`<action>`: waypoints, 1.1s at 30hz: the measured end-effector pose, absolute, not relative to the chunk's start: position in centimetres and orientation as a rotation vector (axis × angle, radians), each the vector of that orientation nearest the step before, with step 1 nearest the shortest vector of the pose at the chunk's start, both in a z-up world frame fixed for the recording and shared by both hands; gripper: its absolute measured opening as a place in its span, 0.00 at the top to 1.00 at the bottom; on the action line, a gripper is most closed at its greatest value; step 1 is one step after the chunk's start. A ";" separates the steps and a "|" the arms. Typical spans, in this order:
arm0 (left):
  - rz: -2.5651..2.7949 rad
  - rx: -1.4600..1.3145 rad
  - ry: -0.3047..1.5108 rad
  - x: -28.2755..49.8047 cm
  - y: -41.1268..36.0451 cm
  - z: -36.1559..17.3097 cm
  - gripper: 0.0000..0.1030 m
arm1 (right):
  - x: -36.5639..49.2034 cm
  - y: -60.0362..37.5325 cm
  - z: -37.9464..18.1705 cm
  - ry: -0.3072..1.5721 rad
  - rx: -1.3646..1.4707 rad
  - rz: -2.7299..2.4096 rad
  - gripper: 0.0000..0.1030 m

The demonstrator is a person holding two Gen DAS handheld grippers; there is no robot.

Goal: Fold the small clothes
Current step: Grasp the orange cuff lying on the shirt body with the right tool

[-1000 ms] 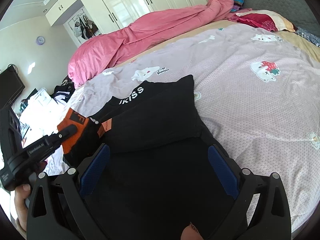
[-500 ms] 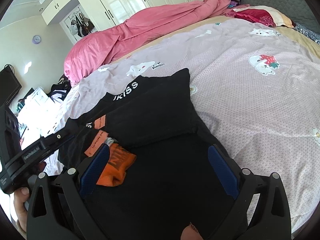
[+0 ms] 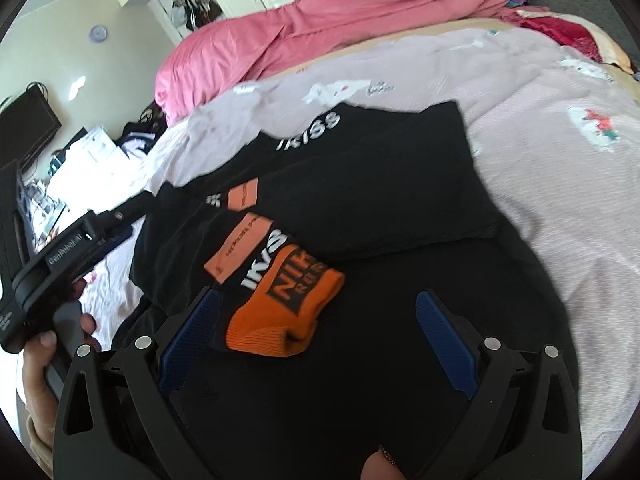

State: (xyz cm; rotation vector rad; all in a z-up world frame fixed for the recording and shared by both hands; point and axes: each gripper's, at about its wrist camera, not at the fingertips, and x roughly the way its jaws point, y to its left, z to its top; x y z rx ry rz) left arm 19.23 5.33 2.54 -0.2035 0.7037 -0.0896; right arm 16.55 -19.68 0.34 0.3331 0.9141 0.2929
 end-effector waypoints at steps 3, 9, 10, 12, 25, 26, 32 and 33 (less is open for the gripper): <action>-0.039 -0.199 0.686 19.3 6.9 2.4 0.26 | 17.2 -18.7 -0.3 0.933 0.318 0.291 0.05; 0.014 -0.244 0.677 19.3 9.7 2.0 0.26 | 18.8 -17.1 -2.1 0.984 0.314 0.289 0.31; 0.018 -0.248 0.680 19.3 10.0 1.9 0.26 | 19.0 -16.8 -2.4 0.990 0.308 0.286 0.34; 0.019 -0.264 0.684 19.3 10.7 1.8 0.26 | 19.2 -16.4 -2.8 0.988 0.294 0.283 0.47; 0.074 -0.348 0.664 18.9 13.9 1.8 0.26 | 20.2 -14.7 2.2 0.825 0.192 0.357 0.88; 0.077 -0.355 0.661 18.9 14.1 1.9 0.26 | 20.6 -15.0 3.0 0.810 0.181 0.359 0.88; 0.074 -0.365 0.652 18.8 14.5 2.1 0.26 | 23.0 -17.6 6.5 0.755 0.083 0.309 0.88; 0.068 -0.361 0.651 18.9 14.4 2.1 0.26 | 23.5 -18.1 6.6 0.758 0.080 0.294 0.88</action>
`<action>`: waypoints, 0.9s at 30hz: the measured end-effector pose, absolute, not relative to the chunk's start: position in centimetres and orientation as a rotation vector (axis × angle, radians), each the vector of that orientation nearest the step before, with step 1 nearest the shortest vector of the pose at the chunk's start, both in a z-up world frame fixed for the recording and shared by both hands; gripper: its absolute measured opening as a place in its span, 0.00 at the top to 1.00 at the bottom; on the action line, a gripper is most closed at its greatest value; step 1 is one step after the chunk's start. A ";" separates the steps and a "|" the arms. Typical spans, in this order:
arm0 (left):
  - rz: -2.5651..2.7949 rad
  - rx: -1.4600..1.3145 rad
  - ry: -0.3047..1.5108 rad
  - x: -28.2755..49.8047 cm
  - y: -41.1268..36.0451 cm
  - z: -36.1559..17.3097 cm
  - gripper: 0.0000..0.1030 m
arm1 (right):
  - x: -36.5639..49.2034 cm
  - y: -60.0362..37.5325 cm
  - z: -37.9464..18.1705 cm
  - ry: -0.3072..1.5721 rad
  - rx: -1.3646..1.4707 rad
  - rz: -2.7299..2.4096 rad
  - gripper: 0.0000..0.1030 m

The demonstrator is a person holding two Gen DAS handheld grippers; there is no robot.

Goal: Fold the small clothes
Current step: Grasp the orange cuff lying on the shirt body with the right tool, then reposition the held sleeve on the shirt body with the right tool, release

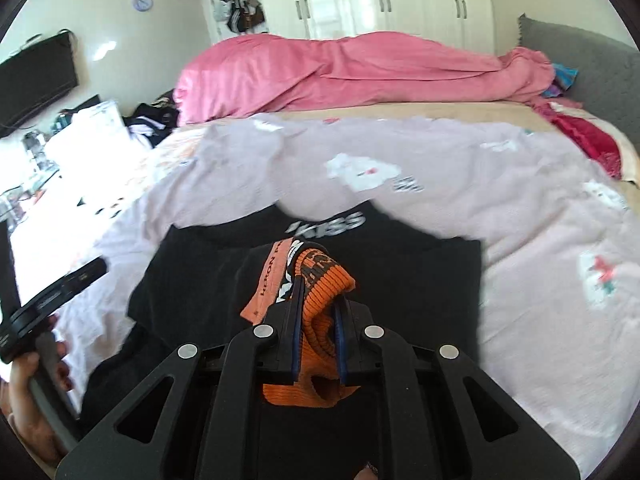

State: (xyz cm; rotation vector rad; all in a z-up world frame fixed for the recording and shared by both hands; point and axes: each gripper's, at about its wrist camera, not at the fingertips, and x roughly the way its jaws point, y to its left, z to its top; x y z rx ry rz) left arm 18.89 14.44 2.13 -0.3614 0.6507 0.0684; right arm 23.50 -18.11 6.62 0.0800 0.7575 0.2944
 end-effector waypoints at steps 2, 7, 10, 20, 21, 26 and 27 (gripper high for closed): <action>0.059 -0.339 0.650 19.0 13.9 2.3 0.26 | 24.3 -19.3 6.6 0.766 0.069 0.260 0.89; 0.035 -0.311 0.663 19.6 12.7 2.3 0.26 | 25.3 -21.0 5.0 0.792 0.038 0.210 0.89; 0.022 -0.296 0.675 20.4 11.8 2.4 0.26 | 25.1 -21.3 4.2 0.802 0.038 0.200 0.89; -0.076 -0.210 0.752 23.9 6.2 1.6 0.26 | 24.9 -21.7 3.7 0.805 0.043 0.192 0.87; -0.082 -0.202 0.763 24.2 5.6 1.3 0.26 | 24.8 -21.8 3.8 0.802 0.044 0.193 0.86; -0.099 -0.164 0.801 25.0 4.4 0.1 0.26 | 24.9 -22.3 3.6 0.800 0.001 0.149 0.86; -0.100 -0.155 0.809 25.0 4.3 -0.2 0.26 | 24.8 -22.6 3.6 0.797 -0.001 0.139 0.86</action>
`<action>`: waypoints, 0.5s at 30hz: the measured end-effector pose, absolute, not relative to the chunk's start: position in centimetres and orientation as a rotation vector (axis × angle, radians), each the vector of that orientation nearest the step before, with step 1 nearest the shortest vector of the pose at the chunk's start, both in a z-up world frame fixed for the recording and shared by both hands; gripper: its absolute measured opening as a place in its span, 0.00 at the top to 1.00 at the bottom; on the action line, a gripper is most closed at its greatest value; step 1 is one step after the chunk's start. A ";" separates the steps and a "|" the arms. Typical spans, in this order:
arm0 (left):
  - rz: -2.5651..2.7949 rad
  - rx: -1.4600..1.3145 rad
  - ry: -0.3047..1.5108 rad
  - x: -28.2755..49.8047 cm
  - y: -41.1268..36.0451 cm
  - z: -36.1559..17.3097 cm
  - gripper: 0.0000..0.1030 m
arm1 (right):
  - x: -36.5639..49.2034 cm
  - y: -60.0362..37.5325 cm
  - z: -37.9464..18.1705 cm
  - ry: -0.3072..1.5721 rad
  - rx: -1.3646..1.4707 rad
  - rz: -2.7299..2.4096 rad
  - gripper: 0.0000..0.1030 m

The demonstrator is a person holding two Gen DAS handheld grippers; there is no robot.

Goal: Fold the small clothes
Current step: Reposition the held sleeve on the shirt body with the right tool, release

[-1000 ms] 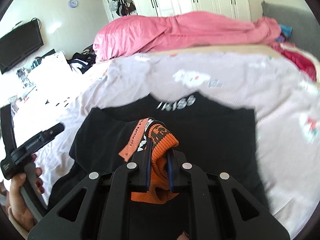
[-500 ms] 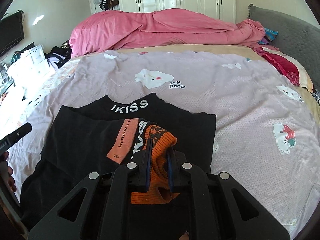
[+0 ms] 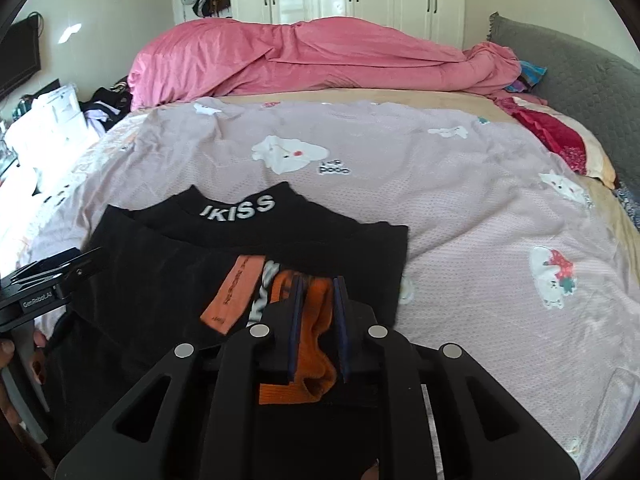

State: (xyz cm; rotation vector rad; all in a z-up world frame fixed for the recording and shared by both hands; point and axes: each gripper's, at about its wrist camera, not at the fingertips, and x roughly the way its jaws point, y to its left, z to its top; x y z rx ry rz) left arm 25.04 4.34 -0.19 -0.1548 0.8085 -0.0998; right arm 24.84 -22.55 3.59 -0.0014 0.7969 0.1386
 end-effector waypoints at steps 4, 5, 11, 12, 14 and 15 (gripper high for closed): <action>-0.095 -0.133 0.825 25.1 4.5 -0.6 0.26 | 24.5 -23.9 3.6 0.792 0.042 0.125 0.86; -0.097 -0.132 0.830 25.2 4.5 -0.7 0.26 | 24.4 -24.1 3.5 0.795 0.046 0.122 0.86; -0.087 -0.109 0.870 25.5 5.2 -1.4 0.26 | 24.7 -22.5 2.3 0.835 0.030 0.171 0.79; -0.086 -0.107 0.886 25.6 5.4 -1.6 0.26 | 24.6 -22.0 2.0 0.842 0.025 0.183 0.76; -0.080 -0.099 0.917 25.8 5.6 -2.3 0.26 | 24.6 -21.0 1.6 0.856 0.028 0.214 0.74; -0.079 -0.089 0.926 25.7 5.7 -2.7 0.26 | 24.6 -20.6 1.4 0.863 0.026 0.220 0.73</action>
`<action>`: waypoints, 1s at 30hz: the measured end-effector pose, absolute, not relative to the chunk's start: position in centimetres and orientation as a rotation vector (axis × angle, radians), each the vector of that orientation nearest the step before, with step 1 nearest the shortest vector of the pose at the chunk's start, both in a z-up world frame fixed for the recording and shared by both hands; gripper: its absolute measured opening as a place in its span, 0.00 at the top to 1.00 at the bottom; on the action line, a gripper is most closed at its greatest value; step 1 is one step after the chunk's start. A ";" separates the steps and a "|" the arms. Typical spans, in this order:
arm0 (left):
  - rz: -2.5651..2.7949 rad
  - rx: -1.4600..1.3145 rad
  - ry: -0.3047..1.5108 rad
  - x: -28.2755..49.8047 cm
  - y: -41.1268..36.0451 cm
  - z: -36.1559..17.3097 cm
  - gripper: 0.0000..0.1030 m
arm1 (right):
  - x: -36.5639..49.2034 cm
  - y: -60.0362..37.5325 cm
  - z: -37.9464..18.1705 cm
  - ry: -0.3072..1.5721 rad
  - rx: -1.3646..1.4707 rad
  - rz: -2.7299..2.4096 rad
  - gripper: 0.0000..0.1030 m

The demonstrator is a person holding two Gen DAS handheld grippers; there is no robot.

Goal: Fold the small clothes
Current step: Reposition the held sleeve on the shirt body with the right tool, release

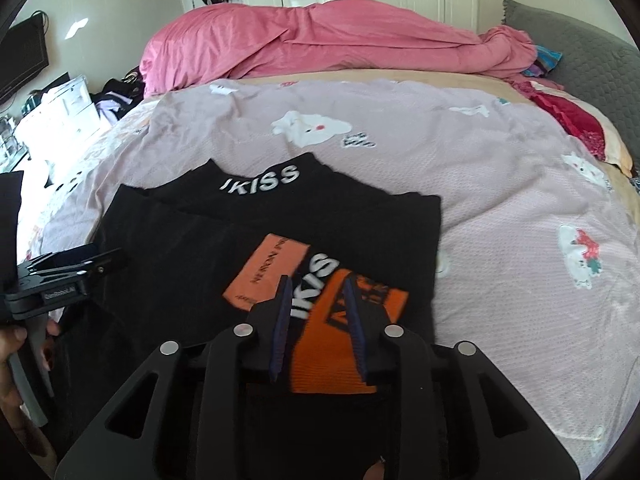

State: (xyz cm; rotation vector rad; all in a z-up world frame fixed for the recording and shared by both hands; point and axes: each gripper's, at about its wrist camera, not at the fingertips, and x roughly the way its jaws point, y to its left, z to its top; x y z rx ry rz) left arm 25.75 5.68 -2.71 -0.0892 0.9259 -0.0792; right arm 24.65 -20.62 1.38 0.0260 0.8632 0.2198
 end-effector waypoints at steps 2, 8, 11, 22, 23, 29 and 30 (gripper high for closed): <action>-0.075 -0.073 0.941 25.6 5.8 -3.2 0.26 | 24.7 -19.7 1.1 0.872 0.022 0.237 0.71; -0.080 -0.078 0.958 25.4 6.5 -3.6 0.28 | 24.7 -18.8 0.6 0.892 0.018 0.260 0.61; -0.088 -0.097 0.957 25.2 7.1 -3.6 0.30 | 24.9 -19.0 -0.7 0.953 0.000 0.235 0.57; -0.091 -0.122 0.935 24.2 7.9 -3.3 0.30 | 23.3 -20.1 -2.5 0.979 0.029 0.208 0.46; -0.087 -0.117 0.932 24.1 7.8 -3.2 0.30 | 23.1 -20.1 -2.3 0.975 0.033 0.209 0.44; -0.065 -0.091 0.915 23.6 7.8 -2.6 0.30 | 22.1 -20.2 -1.5 0.952 0.072 0.229 0.39; -0.062 -0.092 0.913 23.5 7.8 -2.5 0.30 | 21.8 -20.2 -1.4 0.950 0.078 0.231 0.39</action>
